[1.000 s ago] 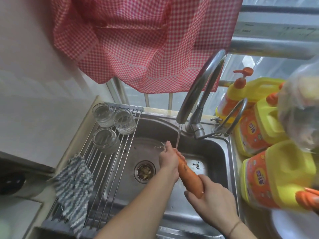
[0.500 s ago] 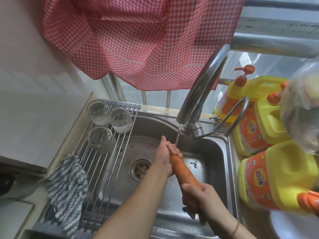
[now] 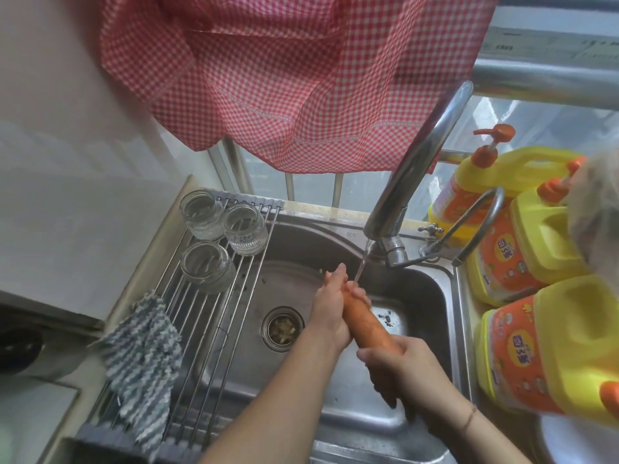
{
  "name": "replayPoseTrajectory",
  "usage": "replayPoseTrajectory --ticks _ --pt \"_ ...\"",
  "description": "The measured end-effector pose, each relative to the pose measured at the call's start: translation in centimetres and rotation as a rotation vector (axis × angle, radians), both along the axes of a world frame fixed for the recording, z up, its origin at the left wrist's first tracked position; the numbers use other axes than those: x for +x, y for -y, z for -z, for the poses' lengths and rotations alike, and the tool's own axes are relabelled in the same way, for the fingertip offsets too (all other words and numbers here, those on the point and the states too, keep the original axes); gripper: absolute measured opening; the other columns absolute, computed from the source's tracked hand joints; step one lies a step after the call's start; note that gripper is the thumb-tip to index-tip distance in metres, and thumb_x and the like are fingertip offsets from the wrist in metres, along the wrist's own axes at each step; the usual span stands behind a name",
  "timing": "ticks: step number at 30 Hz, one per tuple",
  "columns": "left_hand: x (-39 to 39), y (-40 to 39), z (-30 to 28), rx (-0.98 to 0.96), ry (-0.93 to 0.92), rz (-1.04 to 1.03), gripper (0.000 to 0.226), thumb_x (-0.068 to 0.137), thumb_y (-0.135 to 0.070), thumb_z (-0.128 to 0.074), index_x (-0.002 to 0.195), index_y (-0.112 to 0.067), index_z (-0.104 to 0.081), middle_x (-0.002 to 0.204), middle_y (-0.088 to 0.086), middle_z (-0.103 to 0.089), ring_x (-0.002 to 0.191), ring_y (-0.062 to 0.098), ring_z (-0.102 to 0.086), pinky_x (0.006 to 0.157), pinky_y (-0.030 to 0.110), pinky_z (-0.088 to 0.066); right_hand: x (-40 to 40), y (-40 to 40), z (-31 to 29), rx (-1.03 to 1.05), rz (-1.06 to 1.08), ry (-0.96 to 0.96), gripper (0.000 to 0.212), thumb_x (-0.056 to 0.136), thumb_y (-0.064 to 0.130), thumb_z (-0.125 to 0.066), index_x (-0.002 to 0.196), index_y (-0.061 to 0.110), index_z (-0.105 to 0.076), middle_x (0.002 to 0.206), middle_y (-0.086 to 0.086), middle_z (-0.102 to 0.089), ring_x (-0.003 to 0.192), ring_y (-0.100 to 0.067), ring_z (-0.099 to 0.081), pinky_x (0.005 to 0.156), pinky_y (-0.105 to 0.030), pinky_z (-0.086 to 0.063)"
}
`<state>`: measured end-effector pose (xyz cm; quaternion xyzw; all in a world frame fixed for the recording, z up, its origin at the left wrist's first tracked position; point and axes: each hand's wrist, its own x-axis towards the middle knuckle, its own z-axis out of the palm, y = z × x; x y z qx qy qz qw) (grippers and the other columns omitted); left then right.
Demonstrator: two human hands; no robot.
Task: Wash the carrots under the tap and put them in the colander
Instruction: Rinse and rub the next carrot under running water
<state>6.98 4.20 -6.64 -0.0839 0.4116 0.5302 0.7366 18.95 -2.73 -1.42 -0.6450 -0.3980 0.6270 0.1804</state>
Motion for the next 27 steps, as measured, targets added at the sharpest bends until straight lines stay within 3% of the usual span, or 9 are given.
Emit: replayPoseTrajectory --ticks 3,6,9,12,16,19,22,24,27 --pt "-0.1 0.4 -0.2 0.098 0.177 -0.026 0.028 0.091 -0.031 -0.065 0.071 -0.018 -0.05 0.056 -0.005 -0.042 0.046 0.007 -0.049 0.047 0.024 -0.048 -0.3 -0.6 -0.6 -0.246 0.125 -0.372 0.041 0.062 0.023 -0.074 0.086 -0.004 -0.054 0.061 -0.018 -0.05 0.037 -0.022 -0.036 0.067 -0.043 -0.048" --pt "-0.2 0.8 -0.3 0.129 0.232 0.023 0.027 0.087 -0.028 -0.066 0.068 -0.018 -0.05 0.055 -0.006 -0.042 0.045 0.008 -0.049 0.05 0.025 -0.049 -0.7 -1.1 -1.2 -0.299 0.144 -0.394 0.044 0.064 0.02 -0.073 0.092 -0.007 -0.054 0.062 -0.019 -0.051 0.034 -0.02 -0.035 0.062 -0.039 -0.048" --pt "-0.4 0.9 -0.4 0.092 0.16 0.084 0.024 0.079 -0.02 -0.068 0.067 -0.018 -0.047 0.055 -0.005 -0.045 0.044 0.009 -0.048 0.05 0.026 -0.048 -1.3 -1.2 -1.7 -0.08 -0.022 -0.008 0.036 0.062 0.027 -0.076 0.074 -0.002 -0.059 0.056 -0.017 -0.057 0.04 -0.025 -0.046 0.05 -0.033 -0.041" --pt "-0.4 0.7 -0.4 0.018 0.012 0.132 0.022 0.08 -0.02 -0.064 0.064 -0.016 -0.048 0.054 0.0 -0.048 0.043 0.013 -0.048 0.05 0.026 -0.046 -2.0 -1.0 -1.8 0.15 -0.208 0.39 0.02 0.067 0.035 -0.069 0.075 0.018 -0.062 0.057 0.002 -0.065 0.046 -0.015 -0.055 0.044 -0.025 -0.041" --pt "-0.2 0.2 -0.4 -0.098 -0.313 0.122 0.026 0.093 -0.032 -0.06 0.081 -0.009 -0.055 0.058 0.006 -0.059 0.049 0.02 -0.058 0.058 0.031 -0.052 -2.7 -0.9 -1.4 0.415 -0.511 0.942 0.027 0.077 0.051 -0.053 0.093 0.029 -0.048 0.08 0.01 -0.061 0.067 -0.016 -0.059 0.05 -0.026 -0.032" --pt "0.7 0.8 -0.3 -0.079 -0.605 0.157 0.029 0.094 -0.034 -0.062 0.104 -0.007 -0.058 0.077 0.008 -0.07 0.066 0.02 -0.069 0.071 0.035 -0.058 -2.4 -1.8 -1.0 0.538 -0.627 1.13 0.036 0.083 0.054 -0.048 0.108 0.027 -0.048 0.094 0.008 -0.065 0.079 -0.015 -0.067 0.05 -0.028 -0.03" --pt "1.2 1.4 0.2 0.069 -0.554 0.197 0.027 0.096 -0.021 -0.061 0.116 -0.006 -0.05 0.079 0.007 -0.069 0.073 0.018 -0.069 0.08 0.037 -0.058 -1.7 -2.5 -0.9 0.438 -0.527 0.937 0.037 0.075 0.061 -0.055 0.096 0.031 -0.052 0.082 0.009 -0.066 0.065 -0.012 -0.059 0.051 -0.026 -0.035" --pt "0.9 1.4 0.7 0.184 -0.382 0.2 0.026 0.099 -0.011 -0.055 0.122 -0.006 -0.045 0.078 0.01 -0.063 0.072 0.02 -0.066 0.078 0.038 -0.058 -1.2 -2.8 -0.6 0.305 -0.37 0.636 0.029 0.068 0.051 -0.066 0.078 0.024 -0.061 0.064 0.007 -0.065 0.053 -0.01 -0.056 0.049 -0.025 -0.041" --pt "-0.4 1.6 1.2 0.31 -0.013 0.199 0.036 0.095 -0.009 -0.057 0.129 -0.01 -0.046 0.098 0.013 -0.058 0.089 0.025 -0.065 0.082 0.04 -0.057 -0.2 -3.4 -0.3 0.047 -0.084 0.105 0.03 0.064 0.028 -0.075 0.071 0.003 -0.062 0.052 -0.009 -0.058 0.043 -0.023 -0.049 0.05 -0.035 -0.043"
